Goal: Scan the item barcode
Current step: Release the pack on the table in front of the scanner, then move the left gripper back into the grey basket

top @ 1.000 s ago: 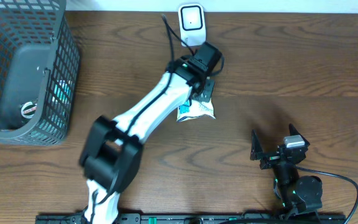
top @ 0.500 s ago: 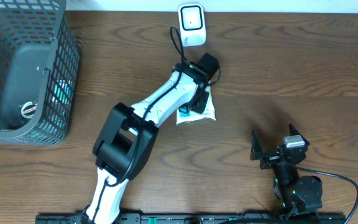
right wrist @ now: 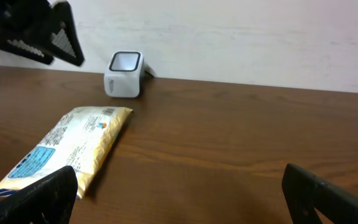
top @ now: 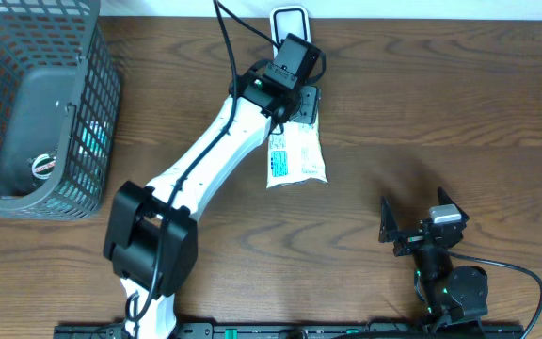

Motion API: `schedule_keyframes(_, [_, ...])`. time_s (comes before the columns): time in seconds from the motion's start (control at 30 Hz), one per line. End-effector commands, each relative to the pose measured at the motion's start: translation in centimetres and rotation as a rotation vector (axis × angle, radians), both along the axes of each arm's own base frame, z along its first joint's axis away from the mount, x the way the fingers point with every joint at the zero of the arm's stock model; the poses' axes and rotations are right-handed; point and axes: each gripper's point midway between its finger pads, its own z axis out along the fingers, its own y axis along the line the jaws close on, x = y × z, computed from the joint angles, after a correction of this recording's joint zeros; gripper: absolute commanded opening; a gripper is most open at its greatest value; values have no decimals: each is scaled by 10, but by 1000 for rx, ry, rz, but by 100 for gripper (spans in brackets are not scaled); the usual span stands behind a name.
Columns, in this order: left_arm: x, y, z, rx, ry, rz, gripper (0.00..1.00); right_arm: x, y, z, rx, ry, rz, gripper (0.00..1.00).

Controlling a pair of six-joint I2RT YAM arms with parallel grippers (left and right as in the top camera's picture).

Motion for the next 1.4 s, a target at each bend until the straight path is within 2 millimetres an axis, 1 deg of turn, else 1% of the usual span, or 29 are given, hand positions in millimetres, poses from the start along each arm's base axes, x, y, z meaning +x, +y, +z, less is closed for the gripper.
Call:
schedule_keyframes(0.0, [1, 1, -43, 45, 59, 6, 65, 0, -2, -2, -11, 3, -4, 99])
schedule_keyframes(0.23, [0, -1, -106, 96, 152, 4, 65, 0, -2, -2, -11, 3, -4, 99])
schedule_keyframes(0.3, [-1, -8, -118, 74, 174, -15, 65, 0, -2, -2, -11, 3, -4, 99])
schedule_keyframes(0.37, [1, -13, -126, 58, 179, -25, 65, 0, -2, -2, -11, 3, -4, 99])
schedule_keyframes(0.4, [3, -14, -129, 58, 174, -29, 65, 0, -2, -2, -11, 3, -4, 99])
schedule_keyframes(0.5, [7, -17, -127, 57, 146, -55, 65, 0, -2, -2, -11, 3, -4, 99])
schedule_keyframes(0.6, [11, -20, -119, 60, 116, -85, 65, 0, -2, -2, -11, 3, -4, 99])
schedule_keyframes(0.67, [13, -19, -110, 56, 98, -90, 66, 0, -2, -2, -11, 3, -4, 99])
schedule_keyframes(0.77, [18, -17, -84, 32, 56, -82, 65, 0, -2, -2, -11, 3, -4, 99])
schedule_keyframes(0.83, [23, -13, -55, 5, 8, -71, 65, 0, -2, -2, -11, 3, -4, 99])
schedule_keyframes(0.87, [25, -10, -36, -11, -26, -63, 66, 0, -2, -2, -11, 3, -4, 99])
schedule_keyframes(0.9, [27, -6, -22, -19, -53, -53, 66, 0, -2, -2, -11, 4, -4, 99])
schedule_keyframes(0.93, [31, 1, -1, -26, -94, -33, 66, 0, -2, -2, -11, 3, -4, 99])
schedule_keyframes(1.0, [36, 22, 44, -29, -190, 24, 66, 0, -2, -2, -11, 3, -4, 99])
schedule_keyframes(1.03, [38, 32, 60, -26, -225, 50, 66, 0, -2, -2, -11, 3, -4, 99])
schedule_keyframes(1.07, [40, 49, 85, -21, -282, 96, 66, 0, -2, -2, -11, 3, -4, 99])
schedule_keyframes(1.1, [42, 63, 104, -16, -325, 134, 66, 0, -2, -2, -11, 3, -4, 99])
schedule_keyframes(1.13, [42, 84, 132, -11, -390, 183, 66, 0, -2, -2, -11, 3, -4, 99])
schedule_keyframes(1.2, [41, 120, 171, -6, -481, 263, 66, 0, -2, -2, -11, 3, -4, 99])
schedule_keyframes(1.23, [40, 142, 191, -6, -526, 311, 67, 0, -2, -2, -11, 3, -4, 99])
schedule_keyframes(1.27, [38, 160, 205, -2, -557, 344, 75, 0, -2, -2, -11, 3, -4, 99])
schedule_keyframes(1.3, [35, 183, 219, 7, -588, 379, 78, 0, -2, -2, -11, 3, -4, 99])
schedule_keyframes(1.33, [33, 204, 228, 22, -605, 412, 78, 0, -2, -2, -11, 4, -4, 99])
schedule_keyframes(1.37, [28, 230, 234, 38, -609, 462, 78, 0, -2, -2, -11, 3, -4, 99])
